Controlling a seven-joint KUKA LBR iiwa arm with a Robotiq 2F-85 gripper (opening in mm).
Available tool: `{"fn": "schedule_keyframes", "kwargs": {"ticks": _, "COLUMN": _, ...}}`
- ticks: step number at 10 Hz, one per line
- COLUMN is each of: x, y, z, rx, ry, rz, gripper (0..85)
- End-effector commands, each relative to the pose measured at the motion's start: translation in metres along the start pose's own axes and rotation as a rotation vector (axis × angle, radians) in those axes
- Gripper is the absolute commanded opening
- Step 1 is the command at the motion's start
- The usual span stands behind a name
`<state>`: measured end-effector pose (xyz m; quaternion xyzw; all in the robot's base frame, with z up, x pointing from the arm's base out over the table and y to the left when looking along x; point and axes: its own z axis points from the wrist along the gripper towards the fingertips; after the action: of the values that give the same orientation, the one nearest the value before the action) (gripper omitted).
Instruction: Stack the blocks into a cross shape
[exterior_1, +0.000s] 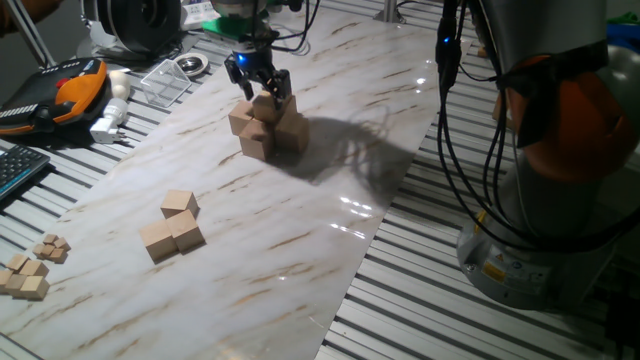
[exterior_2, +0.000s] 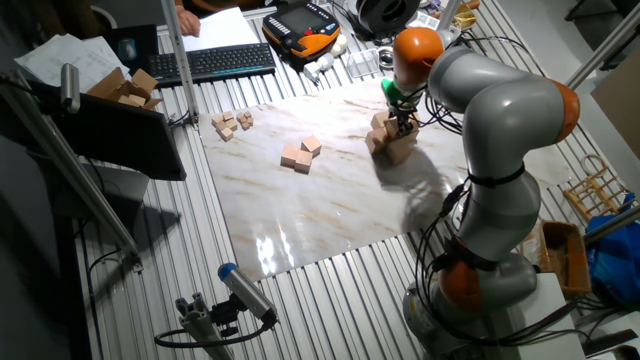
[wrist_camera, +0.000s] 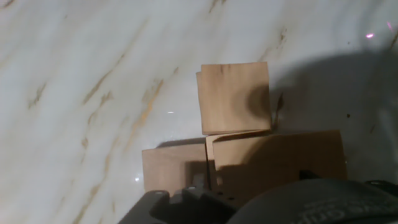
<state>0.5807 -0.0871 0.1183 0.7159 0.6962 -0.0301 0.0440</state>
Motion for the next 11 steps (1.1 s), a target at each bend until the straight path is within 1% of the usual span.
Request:
{"fn": "schedule_keyframes", "kwargs": {"ticks": 1, "x": 0.001, "y": -0.001, "z": -0.005, "rx": 0.005, "ry": 0.005, "rz": -0.003, "gripper": 68.0}}
{"fn": "schedule_keyframes", "kwargs": {"ticks": 2, "x": 0.008, "y": -0.002, "z": -0.014, "rx": 0.013, "ry": 0.019, "rz": -0.015, "gripper": 68.0}}
{"fn": "schedule_keyframes", "kwargs": {"ticks": 3, "x": 0.018, "y": 0.0, "z": -0.021, "rx": 0.021, "ry": 0.023, "rz": -0.02, "gripper": 68.0}}
{"fn": "schedule_keyframes", "kwargs": {"ticks": 4, "x": 0.031, "y": 0.002, "z": -0.029, "rx": 0.03, "ry": 0.036, "rz": -0.026, "gripper": 68.0}}
{"fn": "schedule_keyframes", "kwargs": {"ticks": 5, "x": 0.045, "y": 0.007, "z": -0.037, "rx": 0.049, "ry": 0.054, "rz": -0.031, "gripper": 68.0}}
{"fn": "schedule_keyframes", "kwargs": {"ticks": 6, "x": 0.06, "y": 0.01, "z": -0.046, "rx": 0.061, "ry": 0.085, "rz": -0.055, "gripper": 68.0}}
{"fn": "schedule_keyframes", "kwargs": {"ticks": 7, "x": 0.075, "y": 0.01, "z": -0.051, "rx": 0.061, "ry": 0.095, "rz": -0.073, "gripper": 68.0}}
{"fn": "schedule_keyframes", "kwargs": {"ticks": 8, "x": 0.09, "y": 0.011, "z": -0.056, "rx": 0.06, "ry": 0.089, "rz": -0.076, "gripper": 68.0}}
{"fn": "schedule_keyframes", "kwargs": {"ticks": 9, "x": 0.107, "y": 0.012, "z": -0.061, "rx": 0.06, "ry": 0.093, "rz": -0.075, "gripper": 68.0}}
{"fn": "schedule_keyframes", "kwargs": {"ticks": 10, "x": 0.126, "y": 0.011, "z": -0.063, "rx": 0.051, "ry": 0.113, "rz": -0.085, "gripper": 68.0}}
{"fn": "schedule_keyframes", "kwargs": {"ticks": 11, "x": 0.143, "y": 0.008, "z": -0.064, "rx": 0.047, "ry": 0.113, "rz": -0.117, "gripper": 68.0}}
